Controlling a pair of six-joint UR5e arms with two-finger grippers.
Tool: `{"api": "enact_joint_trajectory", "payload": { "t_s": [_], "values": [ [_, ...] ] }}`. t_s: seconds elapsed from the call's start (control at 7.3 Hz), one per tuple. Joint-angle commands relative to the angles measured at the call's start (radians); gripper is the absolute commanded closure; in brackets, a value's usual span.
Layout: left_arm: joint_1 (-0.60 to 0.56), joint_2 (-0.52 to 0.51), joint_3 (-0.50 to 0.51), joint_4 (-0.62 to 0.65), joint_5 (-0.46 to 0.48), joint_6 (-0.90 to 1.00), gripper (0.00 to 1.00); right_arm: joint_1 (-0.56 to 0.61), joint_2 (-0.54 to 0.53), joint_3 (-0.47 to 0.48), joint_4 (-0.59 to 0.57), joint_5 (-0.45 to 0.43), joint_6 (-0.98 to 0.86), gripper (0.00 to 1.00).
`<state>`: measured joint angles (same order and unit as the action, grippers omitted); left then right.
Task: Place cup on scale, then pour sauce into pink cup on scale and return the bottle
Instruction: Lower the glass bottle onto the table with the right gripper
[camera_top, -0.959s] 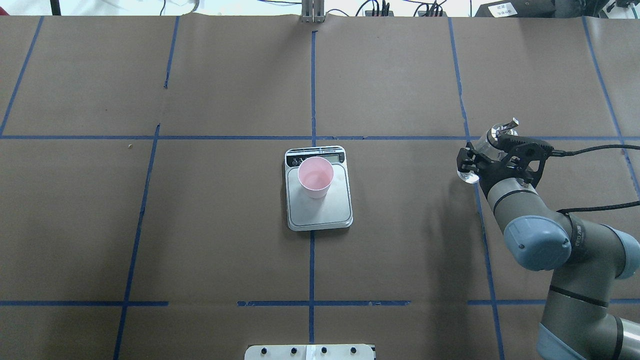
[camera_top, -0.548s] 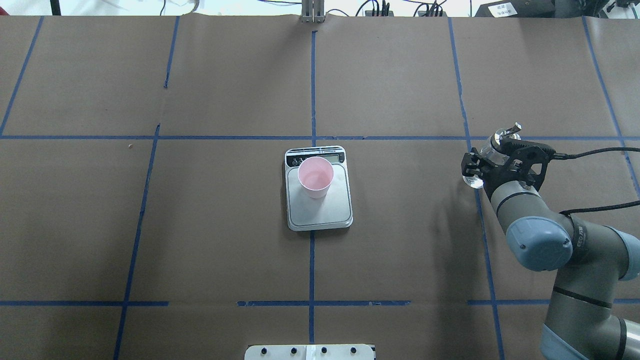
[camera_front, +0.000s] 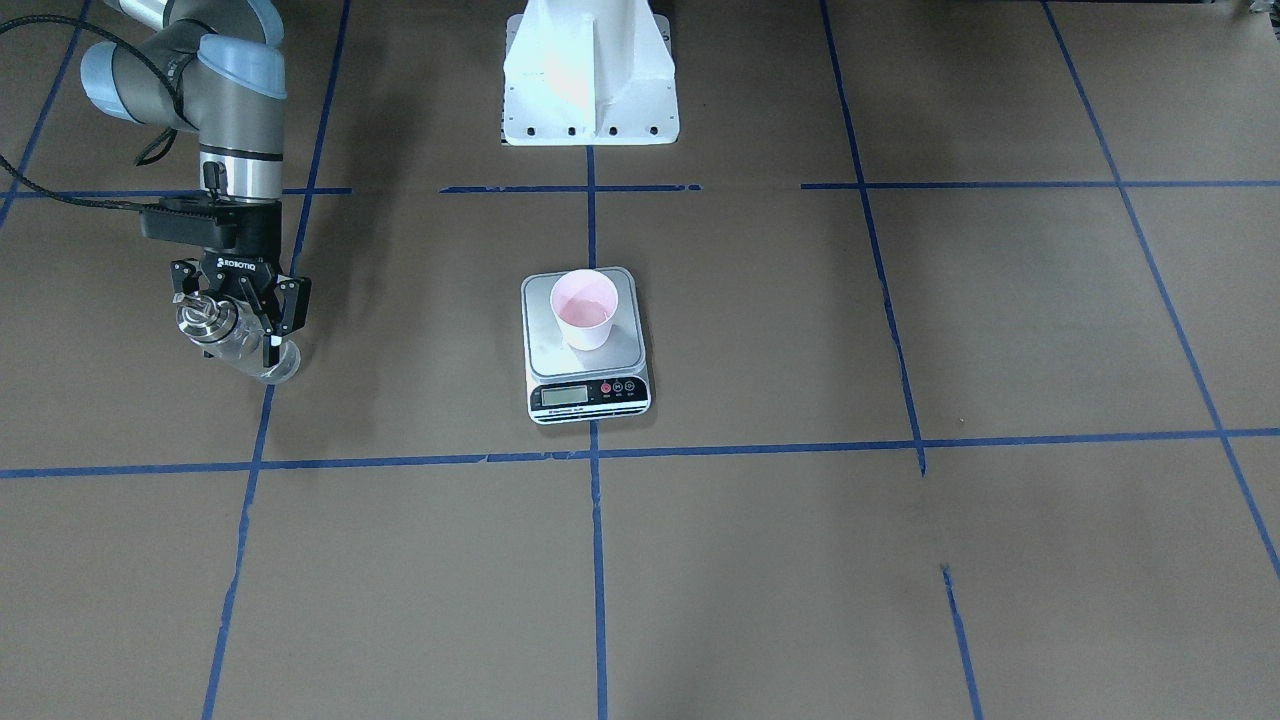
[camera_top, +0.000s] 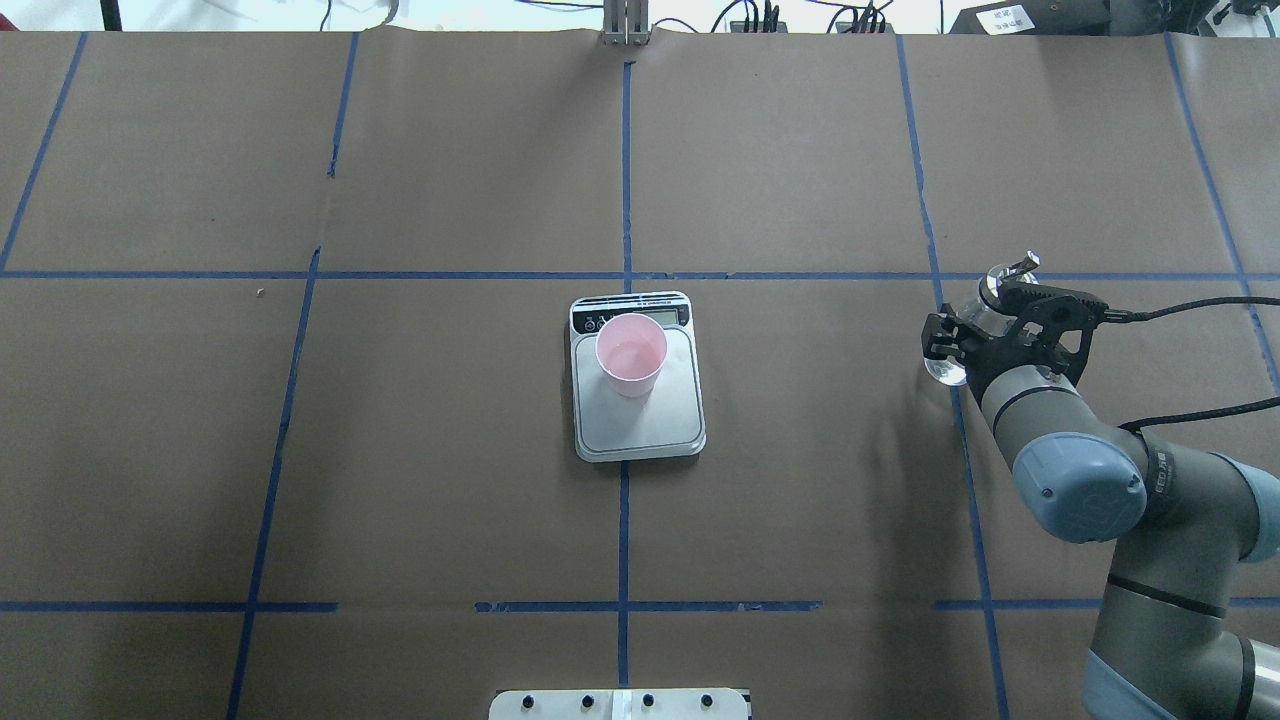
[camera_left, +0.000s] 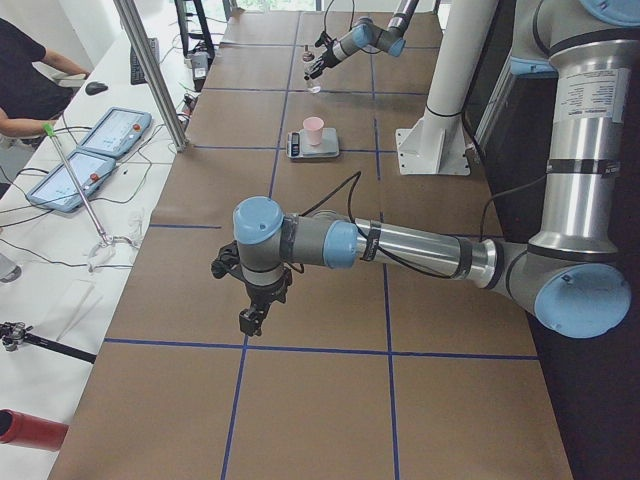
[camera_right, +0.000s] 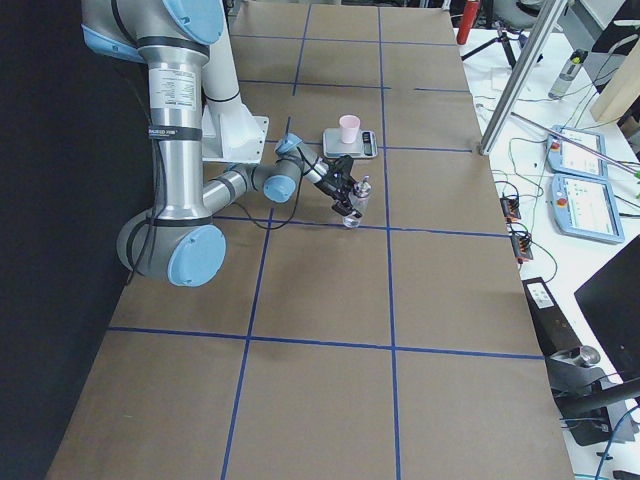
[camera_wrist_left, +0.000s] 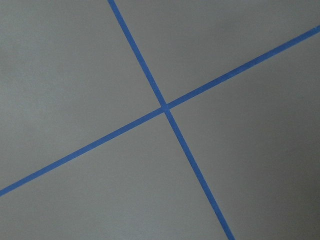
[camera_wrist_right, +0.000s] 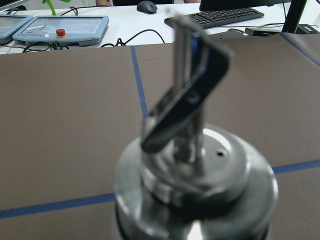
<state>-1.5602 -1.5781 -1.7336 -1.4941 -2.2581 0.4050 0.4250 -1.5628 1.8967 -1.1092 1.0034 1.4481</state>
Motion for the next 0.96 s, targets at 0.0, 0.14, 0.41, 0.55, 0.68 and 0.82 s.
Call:
{"api": "enact_joint_trajectory", "payload": {
  "t_s": [0.0, 0.14, 0.41, 0.55, 0.68, 0.82],
  "values": [
    [0.0, -0.002, 0.0, 0.0, 0.0, 0.0, 0.0, 0.0, 0.001, -0.001, 0.002, 0.015, 0.0, 1.0],
    [0.0, -0.003, -0.001, 0.0, 0.0, 0.0, 0.0, 0.0, 0.001, -0.001, 0.002, 0.015, 0.0, 1.0],
    [0.0, -0.003, -0.001, 0.0, 0.0, 0.0, 0.0, 0.0, 0.0, -0.001, 0.002, 0.015, 0.0, 0.77],
    [0.0, -0.005, -0.001, 0.0, 0.0, 0.0, 0.0, 0.0, 0.0, -0.002, 0.002, 0.015, 0.0, 0.56],
    [0.0, -0.005, -0.001, 0.0, 0.002, 0.0, 0.0, 0.001, -0.002, -0.002, 0.002, 0.014, -0.002, 0.35],
    [0.0, -0.005, -0.001, 0.0, 0.002, 0.0, 0.0, 0.0, -0.003, -0.002, 0.002, 0.014, -0.002, 0.17]
  ]
}}
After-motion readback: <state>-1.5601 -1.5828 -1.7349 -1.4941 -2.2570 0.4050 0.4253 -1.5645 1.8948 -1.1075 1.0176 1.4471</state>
